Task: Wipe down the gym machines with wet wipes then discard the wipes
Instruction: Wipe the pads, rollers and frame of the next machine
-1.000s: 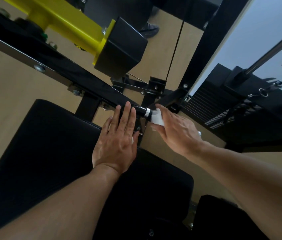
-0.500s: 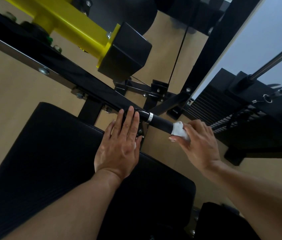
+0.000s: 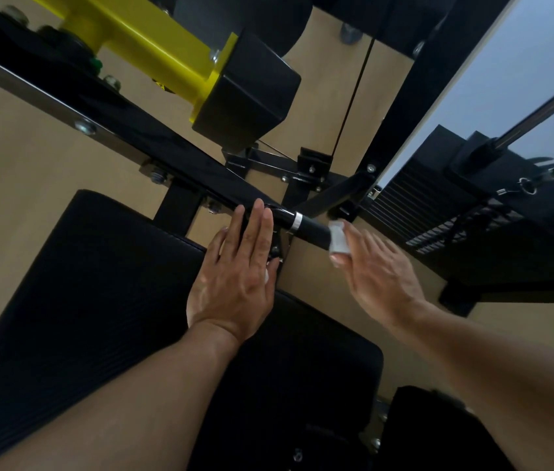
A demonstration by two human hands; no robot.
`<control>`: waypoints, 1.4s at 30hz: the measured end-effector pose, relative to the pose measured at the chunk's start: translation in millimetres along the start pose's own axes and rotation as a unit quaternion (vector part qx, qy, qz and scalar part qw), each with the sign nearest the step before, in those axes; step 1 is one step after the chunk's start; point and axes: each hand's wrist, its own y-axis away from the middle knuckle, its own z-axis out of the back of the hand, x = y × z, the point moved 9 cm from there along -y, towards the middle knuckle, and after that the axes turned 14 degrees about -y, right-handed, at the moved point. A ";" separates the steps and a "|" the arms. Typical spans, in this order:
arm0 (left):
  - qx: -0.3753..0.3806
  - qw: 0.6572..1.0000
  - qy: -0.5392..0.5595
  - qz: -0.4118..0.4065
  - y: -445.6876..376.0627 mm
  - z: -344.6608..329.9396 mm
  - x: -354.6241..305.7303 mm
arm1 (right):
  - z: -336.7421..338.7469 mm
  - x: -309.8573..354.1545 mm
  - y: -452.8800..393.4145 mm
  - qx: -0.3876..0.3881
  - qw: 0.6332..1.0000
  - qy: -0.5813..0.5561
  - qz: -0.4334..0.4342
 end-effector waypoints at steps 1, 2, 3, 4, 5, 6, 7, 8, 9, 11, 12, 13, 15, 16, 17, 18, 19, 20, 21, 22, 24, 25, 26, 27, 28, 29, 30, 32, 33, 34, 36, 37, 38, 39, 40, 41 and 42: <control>0.000 1.000 0.000 0.000 -0.5 -0.1 0.4 | 3.2 -7.9 4.1 0.015 1.000 0.010 -0.002; 0.000 1.000 0.000 -0.001 -0.7 -0.4 0.8 | 4.5 -10.3 3.5 0.029 0.999 0.017 0.000; 0.002 1.000 -0.001 -0.001 -0.7 -0.6 0.7 | 3.8 -7.0 -1.9 0.039 0.999 0.023 0.007; 0.004 1.000 -0.004 -0.002 -1.1 -0.9 1.0 | 2.7 3.9 -11.8 0.041 0.999 0.022 0.021; 0.007 1.000 -0.008 -0.003 -1.1 -1.3 0.5 | 1.5 18.5 -23.6 0.036 0.999 0.013 0.034; 0.010 1.000 -0.013 -0.002 -0.6 -1.9 -0.3 | -2.2 33.0 -35.5 0.029 0.999 0.003 0.043; 0.011 1.000 -0.019 -0.002 -0.4 -2.1 -0.4 | -6.5 46.0 -45.6 0.021 0.999 -0.008 0.049; 0.011 1.000 -0.023 0.000 -0.6 -2.1 -0.2 | -9.2 55.5 -52.0 0.016 0.998 -0.018 0.052; 0.012 1.000 -0.024 0.000 -1.1 -1.6 -0.3 | -10.4 58.1 -52.2 0.016 0.998 -0.023 0.054; 0.015 1.000 -0.020 -0.005 -1.2 -1.1 -1.3 | -9.1 38.0 -34.7 0.027 0.999 -0.024 0.032; 0.014 1.000 -0.017 -0.006 -1.0 -0.5 -1.1 | -7.7 17.6 -20.5 0.036 0.999 -0.019 0.007; 0.011 1.000 -0.015 -0.006 -1.3 0.5 -1.0 | -4.1 -4.0 -5.2 0.044 0.999 -0.009 -0.015; 0.009 1.000 -0.016 -0.006 -0.9 1.3 -0.8 | 3.6 -33.6 19.6 0.070 0.997 0.012 -0.036; 0.012 1.000 -0.018 -0.006 -0.6 0.4 -0.3 | 4.5 -38.1 22.6 0.081 0.996 0.019 -0.031; 0.015 1.000 -0.018 -0.006 -0.8 -0.3 0.2 | 3.5 -34.8 19.4 0.086 0.996 0.018 -0.021; 0.018 1.000 -0.017 -0.006 -1.2 -0.9 0.4 | 2.2 -24.9 11.3 0.085 0.996 0.007 -0.013; 0.019 1.000 -0.018 -0.007 -1.3 -0.9 0.0 | 0.1 -9.2 -1.2 0.076 0.997 -0.007 -0.006; 0.020 1.000 -0.021 -0.006 -1.0 -1.5 -0.2 | -1.3 11.0 -17.0 0.059 0.998 -0.021 0.005; 0.021 1.000 -0.023 -0.003 -0.8 -1.7 0.1 | -3.6 31.4 -32.1 0.042 0.999 -0.028 0.018; 0.023 0.999 -0.026 -0.001 -0.7 -2.1 0.0 | -7.5 49.4 -44.0 0.027 0.999 -0.020 0.036; 0.028 0.999 -0.031 -0.001 -1.1 -2.5 -0.5 | -12.9 65.7 -52.1 0.008 0.997 0.016 0.069; 0.030 0.999 -0.031 -0.003 -1.4 -2.4 -1.0 | -12.1 58.3 -47.2 0.011 0.998 0.017 0.063; 0.030 0.999 -0.030 -0.004 -1.4 -2.7 -0.9 | -11.2 42.2 -36.6 0.023 0.999 0.010 0.043; 0.030 0.999 -0.029 -0.005 -1.5 -2.7 -0.4 | -9.5 21.7 -22.6 0.036 0.999 0.005 0.018; 0.029 0.999 -0.029 -0.006 -1.6 -2.9 -0.1 | -5.8 1.3 -6.9 0.049 0.999 0.012 -0.006; 0.028 0.999 -0.028 -0.007 -2.2 -2.8 -0.2 | -1.4 -17.1 7.1 0.067 0.997 0.024 -0.024; 0.027 0.999 -0.029 -0.008 -2.5 -2.5 -0.1 | 1.6 -32.2 16.8 0.087 0.995 0.037 -0.037; 0.024 0.999 -0.036 -0.008 -2.2 -1.8 1.1 | 3.5 -44.5 22.5 0.111 0.992 0.040 -0.051; 0.024 0.999 -0.039 -0.008 -2.1 -1.8 1.5 | 3.3 -44.6 22.2 0.114 0.991 0.033 -0.057; 0.025 0.999 -0.040 -0.009 -1.9 -1.5 1.2 | 3.7 -43.2 23.1 0.111 0.991 0.028 -0.066; 0.025 0.998 -0.047 -0.012 -2.4 -0.6 1.0 | 5.5 -39.0 28.5 0.084 0.992 0.022 -0.086; 0.025 0.998 -0.054 -0.013 -2.6 0.4 1.0 | 7.5 -36.9 32.4 0.065 0.993 0.015 -0.102; 0.025 0.998 -0.060 -0.014 -2.9 0.8 1.0 | 11.3 -35.2 36.1 0.044 0.991 0.012 -0.124; 0.028 0.998 -0.059 -0.013 -2.8 0.8 1.2 | 15.7 -33.6 39.3 0.022 0.988 0.018 -0.151; 0.031 0.998 -0.053 -0.008 -2.6 1.2 1.1 | 21.3 -31.1 41.8 -0.005 0.983 0.028 -0.182; 0.030 0.999 -0.039 -0.003 -2.7 2.6 1.2 | 27.0 -26.9 45.7 -0.041 0.976 0.026 -0.213; 0.028 1.000 -0.013 0.000 -3.2 5.3 1.6 | 29.9 -18.2 51.4 -0.076 0.968 0.008 -0.241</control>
